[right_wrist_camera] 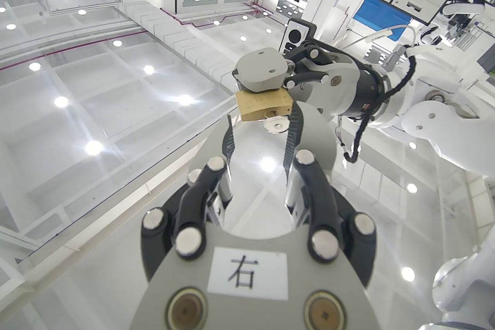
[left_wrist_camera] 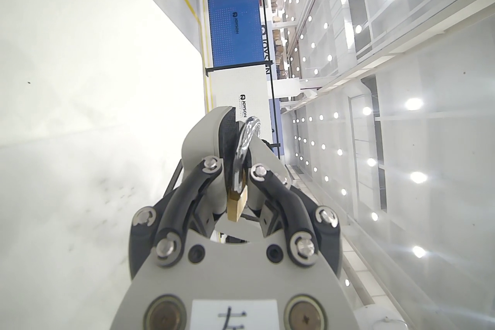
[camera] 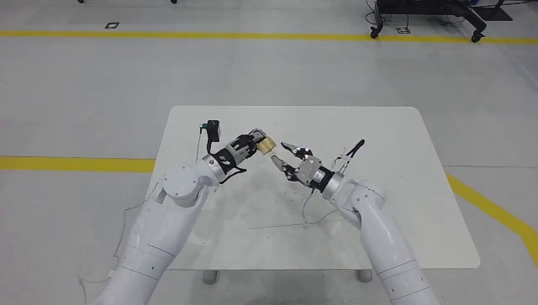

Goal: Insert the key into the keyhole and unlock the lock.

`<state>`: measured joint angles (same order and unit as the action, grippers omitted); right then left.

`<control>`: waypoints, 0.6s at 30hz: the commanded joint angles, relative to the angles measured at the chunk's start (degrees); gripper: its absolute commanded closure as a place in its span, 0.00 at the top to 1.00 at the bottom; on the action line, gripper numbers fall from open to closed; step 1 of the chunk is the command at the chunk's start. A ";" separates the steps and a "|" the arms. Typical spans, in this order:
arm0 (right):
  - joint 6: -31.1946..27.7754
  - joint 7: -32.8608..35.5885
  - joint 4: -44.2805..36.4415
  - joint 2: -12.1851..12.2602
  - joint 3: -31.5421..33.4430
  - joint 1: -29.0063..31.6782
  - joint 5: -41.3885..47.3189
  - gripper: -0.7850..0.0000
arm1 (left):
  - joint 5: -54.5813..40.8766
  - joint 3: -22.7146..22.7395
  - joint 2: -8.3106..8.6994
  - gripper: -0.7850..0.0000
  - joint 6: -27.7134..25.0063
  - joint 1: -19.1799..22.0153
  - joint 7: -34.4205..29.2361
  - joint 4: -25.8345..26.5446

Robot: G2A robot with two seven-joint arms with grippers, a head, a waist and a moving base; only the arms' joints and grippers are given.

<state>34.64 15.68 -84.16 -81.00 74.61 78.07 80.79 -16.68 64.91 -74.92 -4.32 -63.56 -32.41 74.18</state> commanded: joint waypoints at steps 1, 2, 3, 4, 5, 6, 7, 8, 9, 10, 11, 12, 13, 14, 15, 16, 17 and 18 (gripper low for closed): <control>-1.27 0.40 -1.37 0.21 0.23 0.73 -1.75 0.50 | -0.08 0.00 0.00 0.00 -0.01 0.13 -0.35 -0.19; -2.59 0.59 -2.33 0.34 0.36 1.20 -3.40 0.53 | -0.01 -0.02 0.01 0.00 0.11 0.24 -0.68 -0.19; -3.59 0.71 -3.04 0.44 0.44 1.53 -4.73 0.57 | 0.19 -0.04 0.03 0.00 0.14 0.34 -0.90 -0.14; -5.35 0.93 -4.20 0.59 0.51 2.19 -7.06 0.67 | 0.46 -0.08 0.06 0.00 0.21 0.43 -1.27 -0.05; -7.24 1.47 -5.81 0.81 0.65 3.14 -9.81 0.79 | 1.10 -0.10 0.13 0.00 0.51 0.57 -1.70 -0.03; -8.13 1.77 -6.60 0.93 0.80 3.64 -11.19 0.93 | 1.30 -0.12 0.15 0.00 0.66 0.62 -1.92 0.01; -10.56 2.36 -8.62 1.28 1.52 4.76 -15.06 1.00 | 1.85 -0.26 0.21 0.00 1.23 0.74 -2.59 0.07; -11.94 2.86 -9.89 1.51 2.06 5.82 -17.12 1.00 | 2.54 -0.37 0.27 0.00 1.70 0.93 -3.03 0.20; -12.87 3.02 -10.79 1.66 2.46 6.56 -18.54 1.00 | 3.10 -0.51 0.31 0.00 2.04 1.04 -3.38 0.34; -14.51 3.31 -12.57 1.94 3.25 7.98 -20.94 1.00 | 4.34 -0.86 0.40 0.00 2.82 1.31 -4.30 0.64; -15.66 3.35 -13.81 2.13 3.84 9.03 -22.53 1.00 | 5.61 -1.13 0.47 0.00 3.42 1.56 -4.71 0.89; -16.91 3.33 -15.12 2.31 4.58 10.02 -23.92 1.00 | 7.32 -1.73 0.55 0.00 4.26 1.83 -5.55 1.20; -17.78 3.47 -16.26 2.47 5.16 11.02 -25.07 1.00 | 8.40 -2.14 0.59 0.00 5.11 2.11 -6.19 1.45; -19.04 3.41 -17.60 2.64 5.85 12.10 -26.70 1.00 | 9.46 -2.70 0.63 0.00 5.99 2.42 -7.25 1.65; -19.68 3.33 -18.48 2.74 6.23 12.95 -27.51 1.00 | 11.02 -3.53 0.68 0.00 7.11 2.97 -8.98 1.71; -19.68 3.33 -18.48 2.74 6.23 12.95 -27.51 1.00 | 12.54 -4.05 0.72 0.00 7.69 3.53 -9.54 1.84; -19.68 3.33 -18.48 2.74 6.23 12.95 -27.51 1.00 | 13.99 -5.05 0.73 0.00 8.04 3.84 -11.13 2.09; -19.68 3.33 -18.48 2.74 6.23 12.95 -27.51 1.00 | 14.86 -5.53 0.76 0.00 8.28 4.19 -12.18 2.17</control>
<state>14.85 19.01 -102.79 -78.25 80.89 91.17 53.12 -3.05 60.06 -74.18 3.74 -59.67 -43.18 76.24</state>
